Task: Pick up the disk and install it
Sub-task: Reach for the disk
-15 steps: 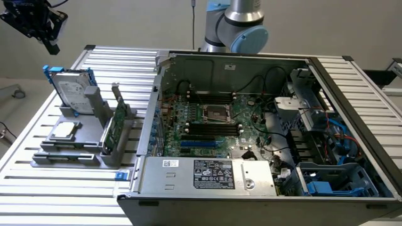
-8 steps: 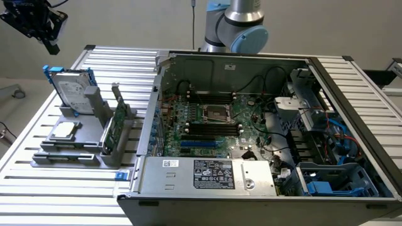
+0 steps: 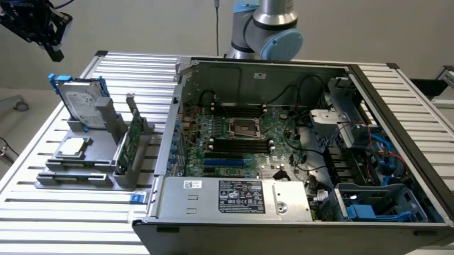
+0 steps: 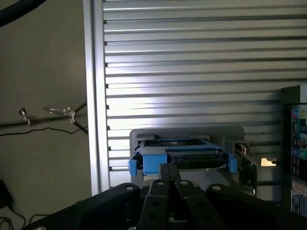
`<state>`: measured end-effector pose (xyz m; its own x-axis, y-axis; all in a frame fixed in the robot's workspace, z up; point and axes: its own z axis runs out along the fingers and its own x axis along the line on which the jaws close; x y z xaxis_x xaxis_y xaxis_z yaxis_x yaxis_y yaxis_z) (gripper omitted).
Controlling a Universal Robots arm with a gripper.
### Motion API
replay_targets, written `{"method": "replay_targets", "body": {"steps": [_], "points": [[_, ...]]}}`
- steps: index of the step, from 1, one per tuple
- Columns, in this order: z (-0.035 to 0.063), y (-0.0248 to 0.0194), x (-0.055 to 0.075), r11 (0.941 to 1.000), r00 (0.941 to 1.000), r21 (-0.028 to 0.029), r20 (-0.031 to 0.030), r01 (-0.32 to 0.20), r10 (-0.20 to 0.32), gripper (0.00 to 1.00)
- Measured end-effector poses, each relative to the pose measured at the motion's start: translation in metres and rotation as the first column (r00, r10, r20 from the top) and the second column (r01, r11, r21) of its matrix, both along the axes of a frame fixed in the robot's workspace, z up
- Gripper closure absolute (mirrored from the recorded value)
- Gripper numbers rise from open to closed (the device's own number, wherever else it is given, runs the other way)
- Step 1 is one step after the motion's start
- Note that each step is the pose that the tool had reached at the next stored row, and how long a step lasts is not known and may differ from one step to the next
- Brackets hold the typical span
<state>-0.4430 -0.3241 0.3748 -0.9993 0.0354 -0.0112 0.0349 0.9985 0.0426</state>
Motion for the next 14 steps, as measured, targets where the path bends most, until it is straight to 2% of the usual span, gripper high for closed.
{"method": "replay_targets", "body": {"steps": [3,7,10,14], "points": [[-0.0009,0.0,-0.0004,0.9991,0.9991,0.0044,0.0,-0.042,0.042,0.89],[-0.0021,0.0,-0.0004,0.9933,0.9934,0.0085,0.0005,-0.115,0.115,0.89],[-0.0027,0.0,-0.0004,0.9857,0.9857,0.0103,0.0007,-0.168,0.168,0.89],[-0.0034,0.0,-0.0004,0.9707,0.9708,0.0104,0.0008,-0.24,0.24,0.89]]}}
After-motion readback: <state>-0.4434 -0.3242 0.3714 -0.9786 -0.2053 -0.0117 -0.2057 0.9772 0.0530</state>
